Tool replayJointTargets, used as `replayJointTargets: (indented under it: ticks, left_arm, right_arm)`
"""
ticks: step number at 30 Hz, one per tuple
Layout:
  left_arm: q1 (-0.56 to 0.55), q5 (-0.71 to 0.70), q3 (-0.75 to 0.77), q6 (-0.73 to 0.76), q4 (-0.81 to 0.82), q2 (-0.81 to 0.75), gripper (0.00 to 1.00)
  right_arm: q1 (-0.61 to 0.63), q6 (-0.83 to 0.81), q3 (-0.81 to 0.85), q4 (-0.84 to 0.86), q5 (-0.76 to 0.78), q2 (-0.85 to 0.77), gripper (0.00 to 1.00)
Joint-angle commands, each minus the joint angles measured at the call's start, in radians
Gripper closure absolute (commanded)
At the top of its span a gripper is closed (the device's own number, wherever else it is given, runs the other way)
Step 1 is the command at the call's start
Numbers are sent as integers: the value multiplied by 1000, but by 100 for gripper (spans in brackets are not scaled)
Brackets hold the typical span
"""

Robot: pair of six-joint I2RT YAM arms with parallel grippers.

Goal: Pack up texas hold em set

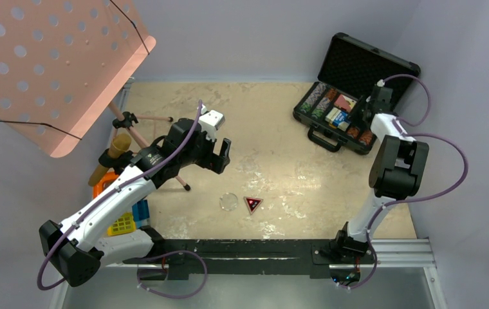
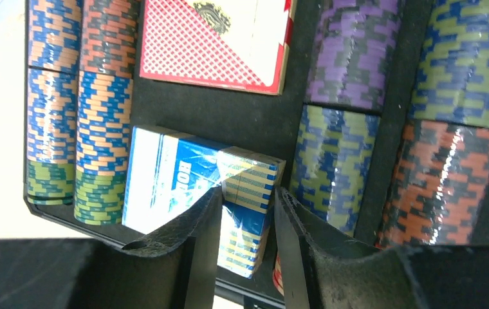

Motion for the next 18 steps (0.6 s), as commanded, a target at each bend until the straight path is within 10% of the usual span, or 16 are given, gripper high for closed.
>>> replayJointTargets:
  ticks: [1,18]
  left_arm:
    - [-1,-6,33,-7,19,-21,1]
    - [-1,-10,33,-5,18,-20,2]
  right_arm:
    - [5,-20,72,4,-56,45,62]
    - [44,-45,48,-62,68,1,53]
